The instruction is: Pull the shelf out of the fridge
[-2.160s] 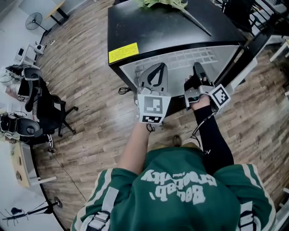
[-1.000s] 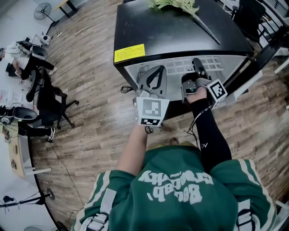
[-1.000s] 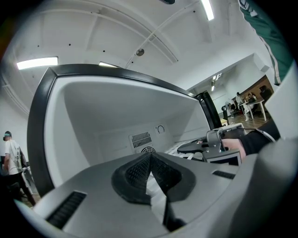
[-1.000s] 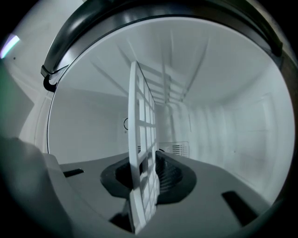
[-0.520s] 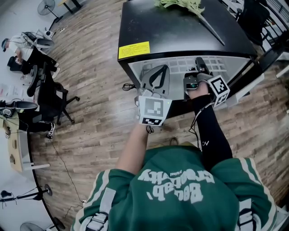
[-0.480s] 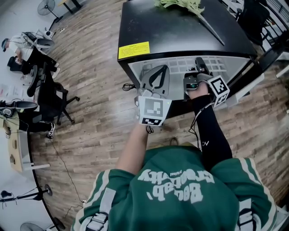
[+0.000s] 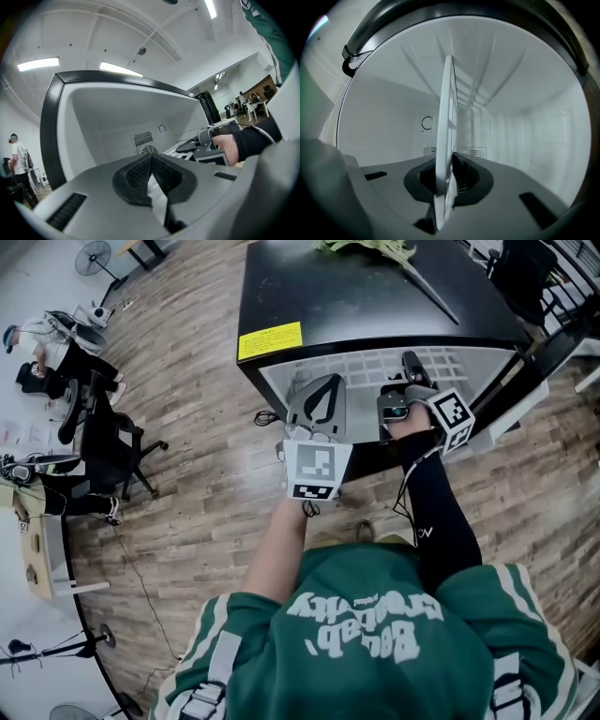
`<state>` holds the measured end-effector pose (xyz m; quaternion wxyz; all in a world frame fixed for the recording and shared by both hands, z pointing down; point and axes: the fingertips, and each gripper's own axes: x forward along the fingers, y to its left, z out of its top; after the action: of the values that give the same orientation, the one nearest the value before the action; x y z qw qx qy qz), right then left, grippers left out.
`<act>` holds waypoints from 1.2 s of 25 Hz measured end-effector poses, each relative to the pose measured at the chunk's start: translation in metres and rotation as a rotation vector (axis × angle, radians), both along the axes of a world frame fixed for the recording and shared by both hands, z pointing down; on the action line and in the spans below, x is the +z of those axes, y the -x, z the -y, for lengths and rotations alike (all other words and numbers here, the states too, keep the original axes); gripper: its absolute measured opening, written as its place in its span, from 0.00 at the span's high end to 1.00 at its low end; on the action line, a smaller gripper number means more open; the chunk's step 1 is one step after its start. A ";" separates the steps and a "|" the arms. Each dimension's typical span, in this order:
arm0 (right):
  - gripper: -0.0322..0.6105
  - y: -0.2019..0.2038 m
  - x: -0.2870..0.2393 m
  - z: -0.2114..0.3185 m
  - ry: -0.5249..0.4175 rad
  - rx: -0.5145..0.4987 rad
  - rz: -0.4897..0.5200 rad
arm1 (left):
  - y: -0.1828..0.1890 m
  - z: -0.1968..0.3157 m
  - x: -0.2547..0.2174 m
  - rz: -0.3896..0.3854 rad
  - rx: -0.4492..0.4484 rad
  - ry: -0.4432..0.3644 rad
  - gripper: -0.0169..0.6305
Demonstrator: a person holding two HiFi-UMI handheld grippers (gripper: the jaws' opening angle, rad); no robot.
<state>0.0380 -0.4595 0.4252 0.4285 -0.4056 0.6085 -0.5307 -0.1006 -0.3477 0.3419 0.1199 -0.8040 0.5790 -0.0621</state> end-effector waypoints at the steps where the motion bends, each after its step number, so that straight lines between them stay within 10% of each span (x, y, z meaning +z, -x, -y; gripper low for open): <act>1: 0.89 0.000 0.000 0.000 -0.001 0.004 0.002 | 0.000 -0.001 0.000 0.002 -0.001 0.001 0.95; 30: 0.89 -0.002 0.000 -0.004 0.006 -0.048 -0.006 | 0.002 -0.014 0.001 0.008 -0.028 0.002 0.95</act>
<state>0.0396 -0.4556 0.4254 0.4127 -0.3939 0.6175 -0.5415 -0.1029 -0.3336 0.3433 0.1206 -0.7957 0.5897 -0.0678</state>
